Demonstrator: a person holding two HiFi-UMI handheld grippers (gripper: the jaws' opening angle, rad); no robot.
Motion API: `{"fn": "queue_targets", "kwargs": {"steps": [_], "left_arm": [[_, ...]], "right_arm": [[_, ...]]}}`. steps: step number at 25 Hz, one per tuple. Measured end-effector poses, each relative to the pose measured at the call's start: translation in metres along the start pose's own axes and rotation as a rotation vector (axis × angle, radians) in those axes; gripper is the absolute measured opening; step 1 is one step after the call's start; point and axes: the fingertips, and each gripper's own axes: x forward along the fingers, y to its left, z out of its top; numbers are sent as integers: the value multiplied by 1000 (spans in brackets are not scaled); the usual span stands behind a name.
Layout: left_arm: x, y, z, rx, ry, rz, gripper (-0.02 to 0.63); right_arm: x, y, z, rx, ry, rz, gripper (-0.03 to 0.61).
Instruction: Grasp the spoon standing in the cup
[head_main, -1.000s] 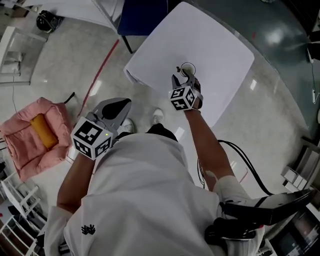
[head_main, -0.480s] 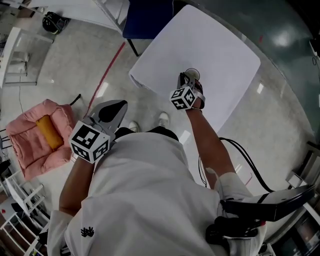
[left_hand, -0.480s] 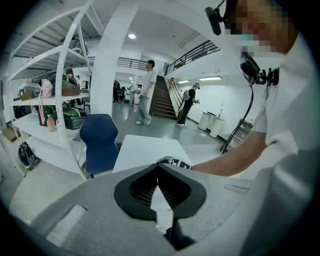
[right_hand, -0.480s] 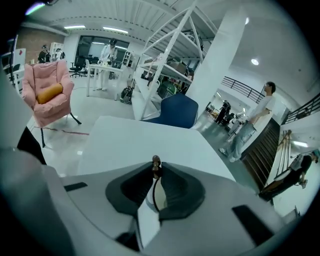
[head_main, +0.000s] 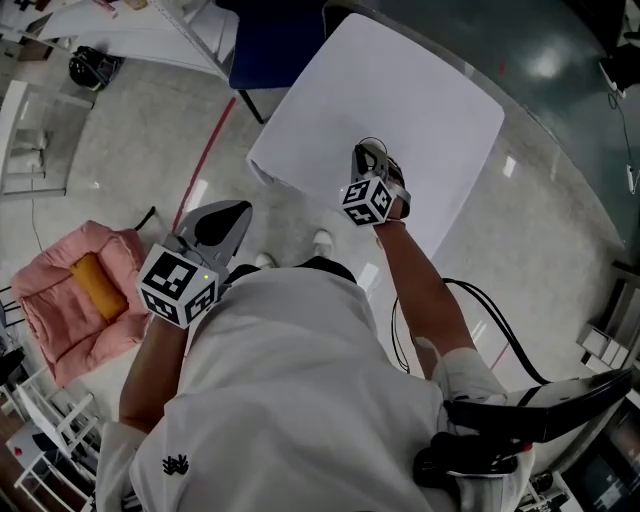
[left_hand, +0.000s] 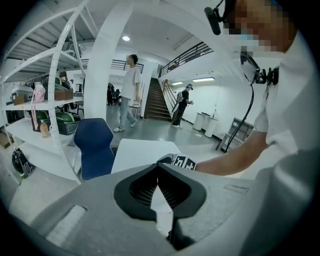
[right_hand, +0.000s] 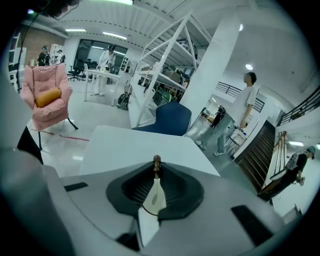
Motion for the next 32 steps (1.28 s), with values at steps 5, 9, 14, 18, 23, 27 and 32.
{"fn": "queue_targets", "kwargs": {"steps": [5,9,14,18,23,27,32], "left_arm": [[-8,-1,-1,0,-30,-30,12],[-20,3,-1,2,-50,-57,12],[-37,6,4,4,-88,-82,12],[-50,9,0,7,-108,-104,12],[-70,13,-11,0,-129,-122,12],[-86,14,-21,-11,-145,-135,12],[-107,19,-41,-32,-146,-147,12]], "right_arm": [[-26,-7,17,32,-43,-19,44],[-46,-8,34,42,-65,-39,44],[-79,-9,60,60,-92,-46,44],[-107,-3,81,79,-109,-43,44],[-145,10,115,87,-146,-46,44],[-173,26,135,92,-163,-30,43],[-201,58,154,133,-164,11,43]]}}
